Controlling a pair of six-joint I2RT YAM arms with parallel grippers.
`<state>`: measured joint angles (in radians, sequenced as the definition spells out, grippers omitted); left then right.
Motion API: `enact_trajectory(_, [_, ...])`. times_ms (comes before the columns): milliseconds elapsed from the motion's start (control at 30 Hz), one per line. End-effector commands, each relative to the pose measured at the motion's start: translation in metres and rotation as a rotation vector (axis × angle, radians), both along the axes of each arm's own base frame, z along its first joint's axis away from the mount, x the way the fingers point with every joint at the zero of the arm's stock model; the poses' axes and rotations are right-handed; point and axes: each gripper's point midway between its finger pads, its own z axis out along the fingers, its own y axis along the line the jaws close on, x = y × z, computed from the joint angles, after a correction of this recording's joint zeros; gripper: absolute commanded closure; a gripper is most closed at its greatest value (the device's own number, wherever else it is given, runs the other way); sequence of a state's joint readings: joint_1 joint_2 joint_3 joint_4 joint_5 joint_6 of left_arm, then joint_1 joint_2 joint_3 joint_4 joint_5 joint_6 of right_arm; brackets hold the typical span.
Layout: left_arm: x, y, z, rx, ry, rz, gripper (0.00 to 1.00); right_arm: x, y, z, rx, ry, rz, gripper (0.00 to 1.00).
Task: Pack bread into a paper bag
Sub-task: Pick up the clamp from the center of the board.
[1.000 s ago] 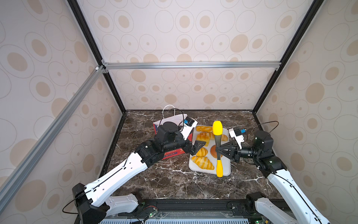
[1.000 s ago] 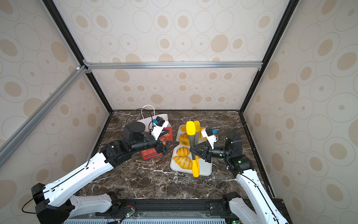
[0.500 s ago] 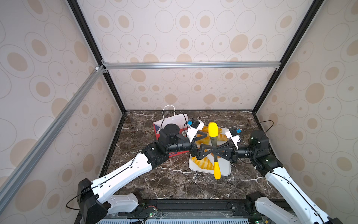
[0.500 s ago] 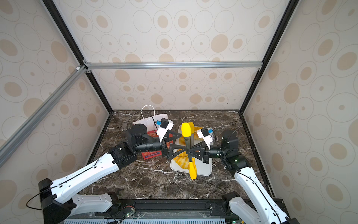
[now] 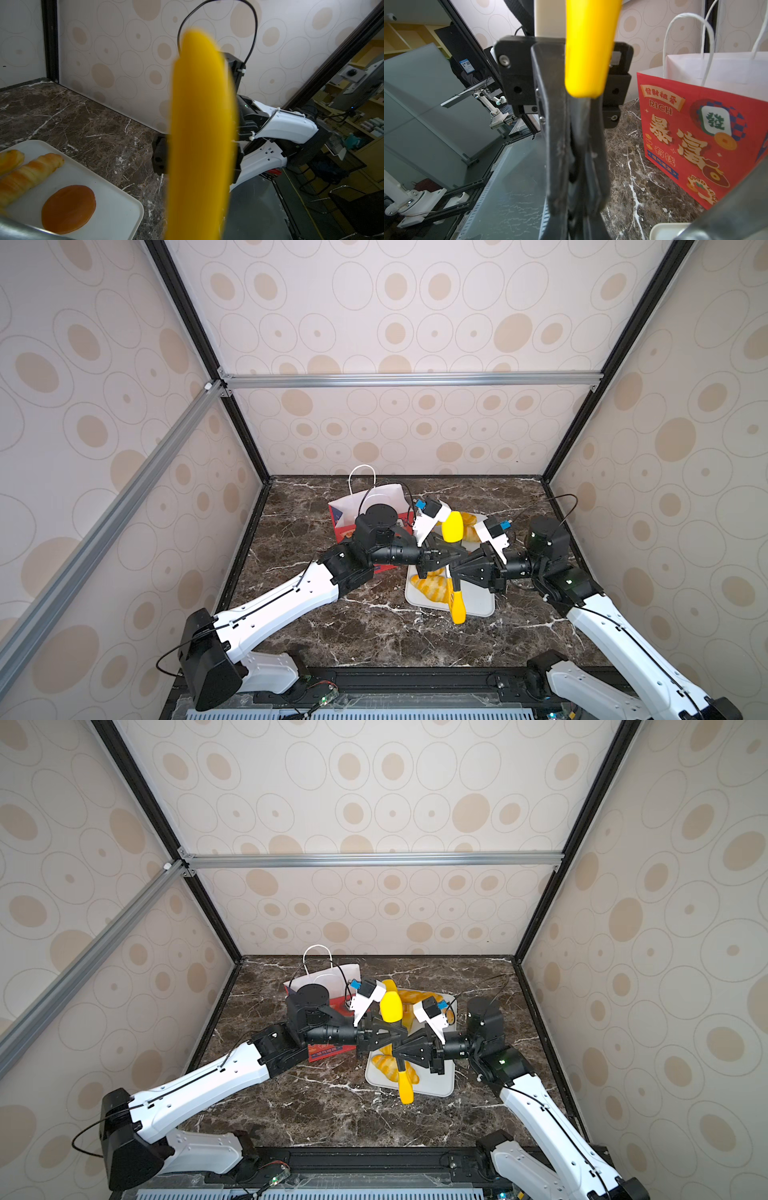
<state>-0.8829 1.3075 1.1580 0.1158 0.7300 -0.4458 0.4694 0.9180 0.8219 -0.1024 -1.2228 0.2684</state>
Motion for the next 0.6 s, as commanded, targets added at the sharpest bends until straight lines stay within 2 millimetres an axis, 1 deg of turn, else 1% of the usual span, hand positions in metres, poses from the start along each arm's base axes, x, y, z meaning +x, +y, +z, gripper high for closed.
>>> enact_trajectory(0, [0.000,-0.001,0.027,-0.068,-0.086,0.007,1.00,0.004,0.002,0.004,-0.013,0.023,-0.026,1.00])
enact_trajectory(133, [-0.008,0.005,0.031,-0.082,-0.116,-0.015,1.00,0.006,0.002,0.006,-0.018,0.010,-0.045,1.00])
enact_trajectory(167, [-0.011,0.008,0.033,-0.085,-0.132,-0.017,1.00,0.006,0.001,0.006,-0.019,-0.002,-0.055,0.88])
enact_trajectory(200, [-0.014,0.012,0.034,-0.078,-0.150,-0.019,1.00,0.005,-0.001,0.007,-0.022,-0.019,-0.071,0.71])
enact_trajectory(267, [-0.018,0.025,0.036,-0.042,-0.205,-0.006,1.00,0.007,-0.007,0.006,-0.036,-0.062,-0.149,0.32])
enact_trajectory(300, [-0.020,0.036,0.038,-0.034,-0.234,0.008,1.00,0.010,-0.012,0.007,-0.037,-0.087,-0.206,0.05])
enact_trajectory(333, [-0.020,0.048,0.044,-0.044,-0.254,0.026,1.00,0.011,-0.017,0.009,-0.031,-0.115,-0.253,0.00])
enact_trajectory(400, [-0.025,0.071,0.058,-0.094,-0.293,0.051,1.00,0.009,-0.024,0.013,-0.007,-0.156,-0.310,0.00])
enact_trajectory(433, [-0.031,0.082,0.065,-0.121,-0.318,0.055,1.00,0.009,-0.026,0.014,0.006,-0.164,-0.334,0.00])
enact_trajectory(500, [-0.048,0.095,0.074,-0.161,-0.377,0.033,1.00,0.010,-0.027,0.014,0.033,-0.149,-0.345,0.00])
enact_trajectory(567, [-0.064,0.105,0.082,-0.205,-0.427,0.006,1.00,0.007,-0.021,0.015,0.075,-0.096,-0.291,0.00])
